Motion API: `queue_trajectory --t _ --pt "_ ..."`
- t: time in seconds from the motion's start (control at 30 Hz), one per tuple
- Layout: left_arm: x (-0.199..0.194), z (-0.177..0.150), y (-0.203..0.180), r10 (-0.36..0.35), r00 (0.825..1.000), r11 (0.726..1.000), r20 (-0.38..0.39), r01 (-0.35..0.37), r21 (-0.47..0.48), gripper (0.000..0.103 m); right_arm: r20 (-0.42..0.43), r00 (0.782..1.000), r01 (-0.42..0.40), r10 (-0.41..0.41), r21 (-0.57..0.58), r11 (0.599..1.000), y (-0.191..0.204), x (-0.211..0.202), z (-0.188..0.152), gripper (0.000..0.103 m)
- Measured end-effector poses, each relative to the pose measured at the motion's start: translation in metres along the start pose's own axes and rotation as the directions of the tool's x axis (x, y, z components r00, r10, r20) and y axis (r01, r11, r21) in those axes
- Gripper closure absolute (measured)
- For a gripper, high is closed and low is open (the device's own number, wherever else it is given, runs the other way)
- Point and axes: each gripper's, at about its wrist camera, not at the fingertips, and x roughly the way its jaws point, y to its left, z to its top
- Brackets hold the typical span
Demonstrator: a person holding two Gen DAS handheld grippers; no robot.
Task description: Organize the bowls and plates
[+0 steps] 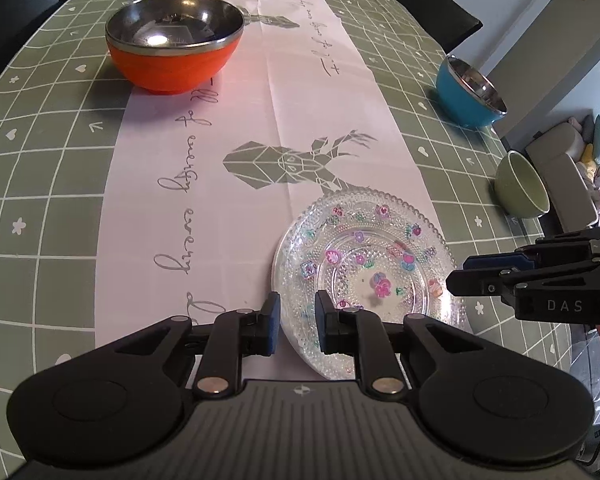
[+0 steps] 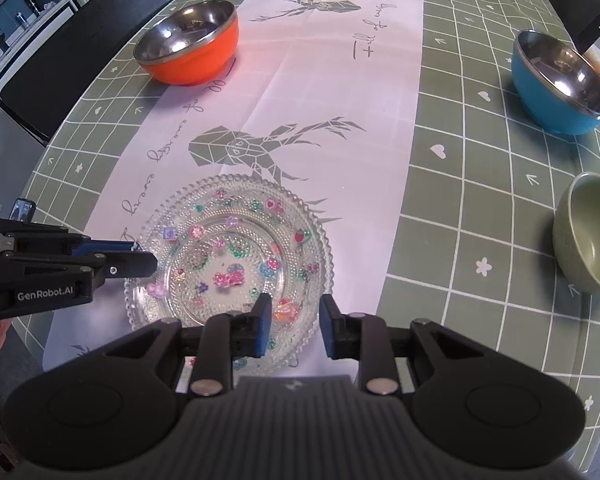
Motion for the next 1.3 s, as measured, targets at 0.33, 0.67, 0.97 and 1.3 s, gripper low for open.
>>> queue_trajectory --t 0.33,0.67,0.97,1.3 --pt "-0.005 -0.012 0.021 -0.053 0.993 0.995 0.109 0.061 -0.075 0.054 0.046 0.996 -0.078 0.072 0.153 0.985 -0.031 0.000 -0.014 0.074" --pt "0.013 -0.030 0.036 -0.144 0.984 0.974 0.104 0.159 -0.161 0.056 0.063 0.979 -0.204 0.194 0.306 0.930 -0.050 0.020 -0.029 0.080" --pt "0.013 -0.030 0.029 -0.146 0.983 0.976 0.109 0.161 -0.143 0.073 0.092 0.968 -0.252 0.235 0.334 0.908 -0.054 0.024 -0.034 0.082" --pt "0.005 -0.018 0.047 -0.073 0.990 0.983 0.119 0.092 -0.160 0.073 0.087 0.965 -0.261 0.246 0.311 0.914 -0.039 0.036 -0.013 0.082"
